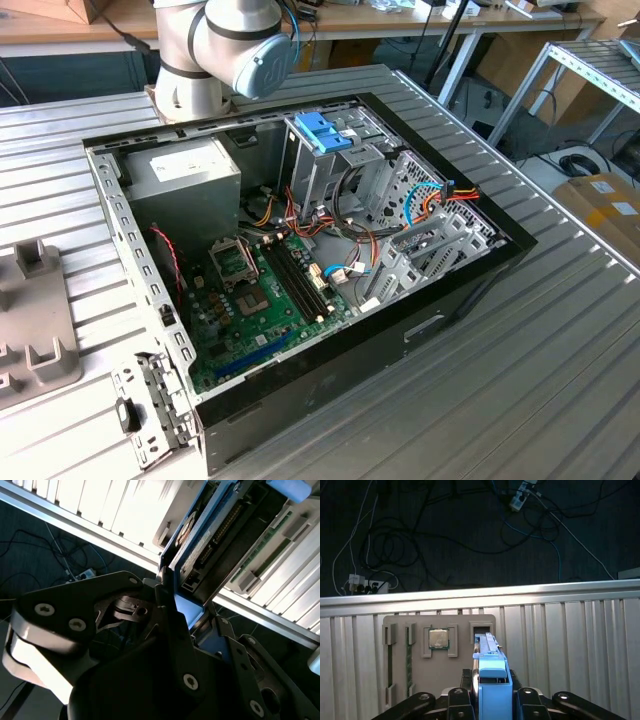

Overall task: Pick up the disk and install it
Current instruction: 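Pick up the disk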

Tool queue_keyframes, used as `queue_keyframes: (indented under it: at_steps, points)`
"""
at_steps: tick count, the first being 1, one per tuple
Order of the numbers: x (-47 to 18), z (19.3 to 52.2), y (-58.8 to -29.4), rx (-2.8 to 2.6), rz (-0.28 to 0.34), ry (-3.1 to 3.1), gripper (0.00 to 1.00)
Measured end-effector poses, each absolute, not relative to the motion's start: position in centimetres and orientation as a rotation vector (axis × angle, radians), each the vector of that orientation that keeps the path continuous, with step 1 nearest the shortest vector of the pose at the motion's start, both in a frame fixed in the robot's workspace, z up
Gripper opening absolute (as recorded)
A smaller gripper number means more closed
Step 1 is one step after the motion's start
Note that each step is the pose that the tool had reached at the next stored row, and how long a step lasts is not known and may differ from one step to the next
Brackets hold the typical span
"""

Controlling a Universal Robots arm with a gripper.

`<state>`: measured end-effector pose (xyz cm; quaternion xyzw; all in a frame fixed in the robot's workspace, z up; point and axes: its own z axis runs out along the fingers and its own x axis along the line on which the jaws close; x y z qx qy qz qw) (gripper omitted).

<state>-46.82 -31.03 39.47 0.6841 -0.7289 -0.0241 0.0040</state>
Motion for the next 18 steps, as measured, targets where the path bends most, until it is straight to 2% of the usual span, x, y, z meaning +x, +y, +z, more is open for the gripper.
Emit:
queue_keyframes:
  at_steps: [18]
  points:
    - [-46.8,41.6,-31.0,2.144,-0.076,-2.284,0.37]
